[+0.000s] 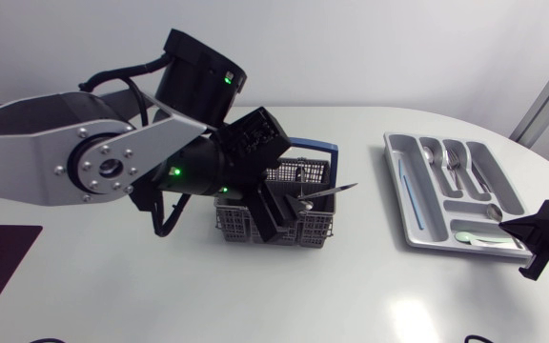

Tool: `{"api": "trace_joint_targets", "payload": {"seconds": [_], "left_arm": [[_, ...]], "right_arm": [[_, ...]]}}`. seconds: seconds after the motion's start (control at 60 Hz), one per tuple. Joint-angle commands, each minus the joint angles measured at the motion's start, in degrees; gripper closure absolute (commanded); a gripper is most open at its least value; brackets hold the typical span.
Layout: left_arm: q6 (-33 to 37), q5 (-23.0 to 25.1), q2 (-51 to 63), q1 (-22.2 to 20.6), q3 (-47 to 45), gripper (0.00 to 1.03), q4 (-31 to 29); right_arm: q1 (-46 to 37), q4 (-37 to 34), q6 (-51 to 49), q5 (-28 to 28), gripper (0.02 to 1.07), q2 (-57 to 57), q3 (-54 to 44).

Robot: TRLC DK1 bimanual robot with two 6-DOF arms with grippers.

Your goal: Sort the cutlery from the basket into the organizer compartments.

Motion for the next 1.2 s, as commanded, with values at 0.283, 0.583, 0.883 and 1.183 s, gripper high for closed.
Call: {"api": "trace_joint_targets", "payload": {"seconds": [0.283,0.583,0.883,1.183], "left_arm": [[1.91,-0.55,0.64,-0.64,-1.92,0.04,0.34],[1.91,-2.39,0.73,-1.87,-1.75,0.04,0.34],[2.70,-8.11,1.79,-4.68,-1.92,0.05,2.63],[4.55,-19.18,6.53,-10.84,-3.68,0.06,10.89]], "right_arm": [[1.30,7.25,-5.67,5.82,1.01,3.59,-1.84],[4.20,12.17,-7.34,9.95,0.92,3.41,-6.58],[5.69,17.88,-7.42,13.20,0.70,3.41,-9.75],[6.04,16.30,-1.89,12.94,0.21,-4.67,-11.59]]}}
